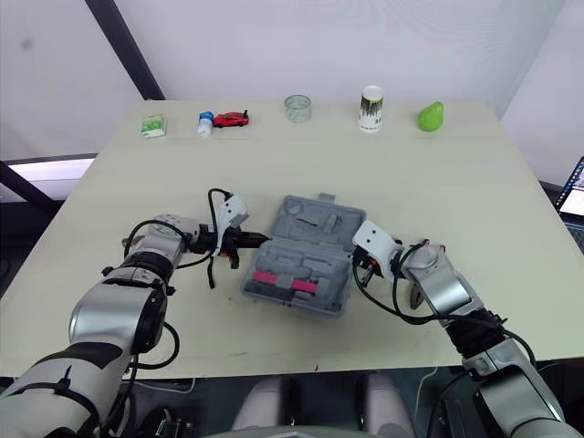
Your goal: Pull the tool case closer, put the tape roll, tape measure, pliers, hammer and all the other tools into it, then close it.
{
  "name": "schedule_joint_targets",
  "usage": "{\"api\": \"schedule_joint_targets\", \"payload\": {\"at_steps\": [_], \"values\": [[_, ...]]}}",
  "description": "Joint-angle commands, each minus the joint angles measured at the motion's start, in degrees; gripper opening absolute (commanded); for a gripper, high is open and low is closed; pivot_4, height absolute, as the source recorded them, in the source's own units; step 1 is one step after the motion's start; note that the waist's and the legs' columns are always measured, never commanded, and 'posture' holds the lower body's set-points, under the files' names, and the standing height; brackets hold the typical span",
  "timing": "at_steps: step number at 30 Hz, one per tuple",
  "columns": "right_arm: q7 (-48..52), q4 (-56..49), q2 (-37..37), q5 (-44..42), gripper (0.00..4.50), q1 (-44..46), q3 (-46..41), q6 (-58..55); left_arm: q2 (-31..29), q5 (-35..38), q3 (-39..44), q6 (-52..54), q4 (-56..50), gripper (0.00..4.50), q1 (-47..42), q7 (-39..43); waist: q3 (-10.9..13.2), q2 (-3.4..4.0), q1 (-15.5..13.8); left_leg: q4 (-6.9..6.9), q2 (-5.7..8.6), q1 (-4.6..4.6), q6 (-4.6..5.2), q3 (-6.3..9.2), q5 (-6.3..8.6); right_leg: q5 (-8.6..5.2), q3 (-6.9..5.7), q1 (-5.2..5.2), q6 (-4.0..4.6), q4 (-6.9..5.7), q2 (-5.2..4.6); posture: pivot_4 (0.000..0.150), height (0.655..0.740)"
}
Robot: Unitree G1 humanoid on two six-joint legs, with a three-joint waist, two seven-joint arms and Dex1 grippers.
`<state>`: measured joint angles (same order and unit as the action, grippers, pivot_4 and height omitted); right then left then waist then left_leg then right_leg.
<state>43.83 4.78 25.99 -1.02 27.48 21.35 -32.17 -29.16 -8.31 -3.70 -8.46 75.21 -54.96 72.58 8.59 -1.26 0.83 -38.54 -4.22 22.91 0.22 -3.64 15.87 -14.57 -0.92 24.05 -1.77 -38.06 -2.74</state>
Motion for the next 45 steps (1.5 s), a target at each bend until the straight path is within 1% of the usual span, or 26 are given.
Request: {"api": "schedule_joint_targets", "payload": {"at_steps": [1,11,15,17,25,28,32,37,40,45], "values": [[1.8,-3.9,0.3,-1.4,0.01,-0.5,-1.1,0.1,-0.7,-1.0,-1.6,1.0,-1.2,0.00,-0.1,4.2,0.0,0.00,0.0,0.00,0.00,0.00,0.00,0.00,0.00,0.00,0.00,0.00,0.00,0.00,0.00,0.150,0.7400],[5.3,-9.1,2.2,-2.9,0.01,-3.7,-1.0,-2.1,-1.3,0.0,-3.2,1.7,-7.1,0.00,3.1,11.0,0.0,0.00,0.0,0.00,0.00,0.00,0.01,0.00,0.00,0.00,0.01,0.00,0.00,-0.01,0.00,0.150,0.7400],[5.2,-10.2,2.8,-3.2,0.01,-5.1,-1.4,-2.3,-1.7,1.2,-3.4,3.3,-12.8,0.00,6.5,12.9,0.0,0.00,0.0,0.00,0.00,-0.01,0.01,0.00,0.01,0.00,0.02,0.00,0.00,-0.01,0.00,0.150,0.7400],[5.1,-11.0,3.2,-3.6,0.01,-6.3,-1.8,-2.3,-2.3,2.2,-3.5,5.2,-18.2,0.00,10.0,13.2,0.0,0.01,-0.1,0.00,0.00,-0.02,0.01,0.00,0.01,0.00,0.02,0.00,0.00,-0.01,0.00,0.150,0.7400],[5.2,-14.1,3.6,-5.0,0.01,-9.3,-2.5,-3.2,-5.8,7.9,-2.2,16.2,-43.9,0.00,24.9,9.8,0.0,0.02,-0.1,-0.01,-0.01,-0.07,0.02,-0.01,0.01,0.00,0.09,-0.01,0.00,-0.07,-0.01,0.150,0.7400],[5.4,-15.0,4.0,-5.4,0.01,-9.8,-2.6,-3.5,-7.2,8.8,-1.9,19.3,-50.4,0.00,29.2,8.0,0.0,0.02,-0.1,-0.10,-0.01,-0.08,0.03,0.01,0.01,0.00,0.08,-0.01,0.00,-0.16,0.00,0.150,0.7400],[5.7,-15.5,4.5,-5.9,0.01,-10.2,-2.5,-3.7,-7.7,9.5,-1.8,21.7,-56.1,0.00,33.4,4.0,0.0,0.02,-0.1,-0.14,-0.01,-0.12,0.03,0.01,0.02,0.00,0.11,-0.02,0.00,-0.24,0.00,0.150,0.7400],[6.0,-16.3,4.9,-6.7,0.01,-10.5,-2.7,-4.4,-7.4,10.4,-2.6,23.3,-60.4,0.00,36.8,0.9,0.0,0.02,-0.2,-0.18,-0.01,-0.13,0.04,0.01,0.02,0.00,0.12,-0.02,0.00,-0.29,0.00,0.150,0.7400],[6.2,-17.0,5.7,-7.2,0.01,-11.0,-3.1,-4.8,-6.9,11.6,-2.5,25.2,-62.3,0.00,37.8,-0.9,0.0,0.03,-0.2,-0.19,-0.01,-0.13,0.04,0.01,0.02,0.00,0.12,-0.02,0.01,-0.30,0.00,0.150,0.7400],[6.5,-18.0,7.0,-8.0,0.01,-11.8,-3.6,-5.5,-6.5,12.4,-3.7,25.5,-64.7,0.00,39.2,-2.1,0.0,0.03,-0.4,-0.21,0.00,-0.13,0.04,0.00,0.02,0.00,0.12,-0.03,0.00,-0.30,-0.01,0.150,0.7400]]}}
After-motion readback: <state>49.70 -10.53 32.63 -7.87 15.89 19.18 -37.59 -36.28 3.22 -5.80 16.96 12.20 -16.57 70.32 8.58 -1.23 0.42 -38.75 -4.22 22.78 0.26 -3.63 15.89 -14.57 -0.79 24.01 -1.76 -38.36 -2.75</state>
